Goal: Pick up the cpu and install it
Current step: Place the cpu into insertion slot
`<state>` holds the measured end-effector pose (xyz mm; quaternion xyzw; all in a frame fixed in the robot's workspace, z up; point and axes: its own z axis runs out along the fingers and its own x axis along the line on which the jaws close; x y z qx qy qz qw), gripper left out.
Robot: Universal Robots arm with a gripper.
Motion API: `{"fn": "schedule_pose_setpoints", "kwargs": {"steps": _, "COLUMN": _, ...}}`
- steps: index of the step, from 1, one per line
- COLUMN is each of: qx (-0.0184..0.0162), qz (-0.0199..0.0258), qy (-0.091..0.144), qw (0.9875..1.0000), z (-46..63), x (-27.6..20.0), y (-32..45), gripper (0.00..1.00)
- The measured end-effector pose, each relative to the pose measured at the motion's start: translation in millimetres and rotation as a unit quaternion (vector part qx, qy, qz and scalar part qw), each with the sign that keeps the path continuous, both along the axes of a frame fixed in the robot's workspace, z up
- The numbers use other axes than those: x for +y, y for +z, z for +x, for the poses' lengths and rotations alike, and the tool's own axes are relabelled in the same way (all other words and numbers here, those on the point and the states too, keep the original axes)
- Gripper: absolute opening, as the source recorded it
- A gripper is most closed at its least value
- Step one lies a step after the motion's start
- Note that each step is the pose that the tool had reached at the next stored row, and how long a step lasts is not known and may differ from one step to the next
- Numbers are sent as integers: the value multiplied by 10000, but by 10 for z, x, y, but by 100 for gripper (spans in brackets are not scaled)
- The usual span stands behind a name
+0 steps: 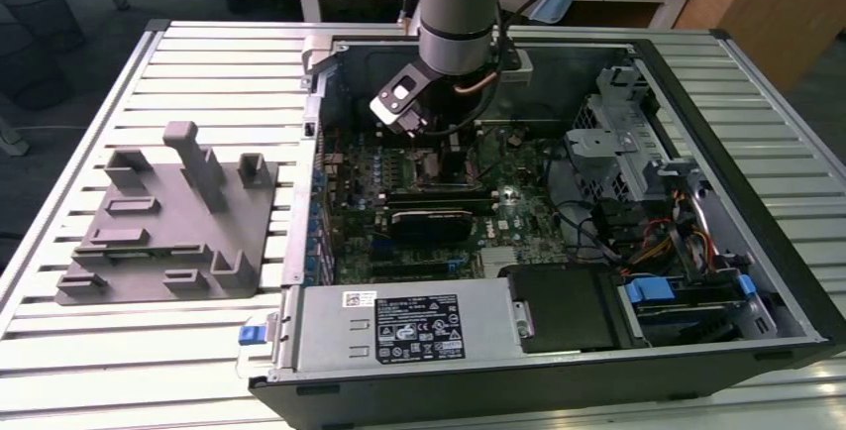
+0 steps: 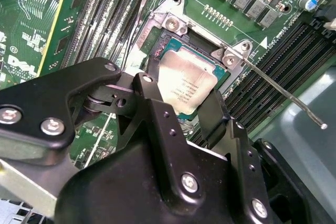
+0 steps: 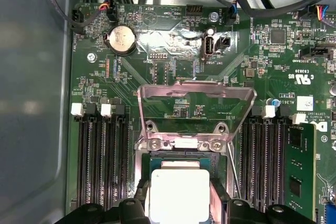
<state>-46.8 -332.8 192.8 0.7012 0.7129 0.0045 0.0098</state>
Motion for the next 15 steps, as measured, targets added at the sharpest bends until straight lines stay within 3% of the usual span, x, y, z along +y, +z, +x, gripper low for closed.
{"fn": "schedule_pose_setpoints", "kwargs": {"steps": 15, "qx": 0, "qz": 0, "qy": -109, "qw": 9999, "z": 12, "x": -32, "y": 32, "gripper": 53}}
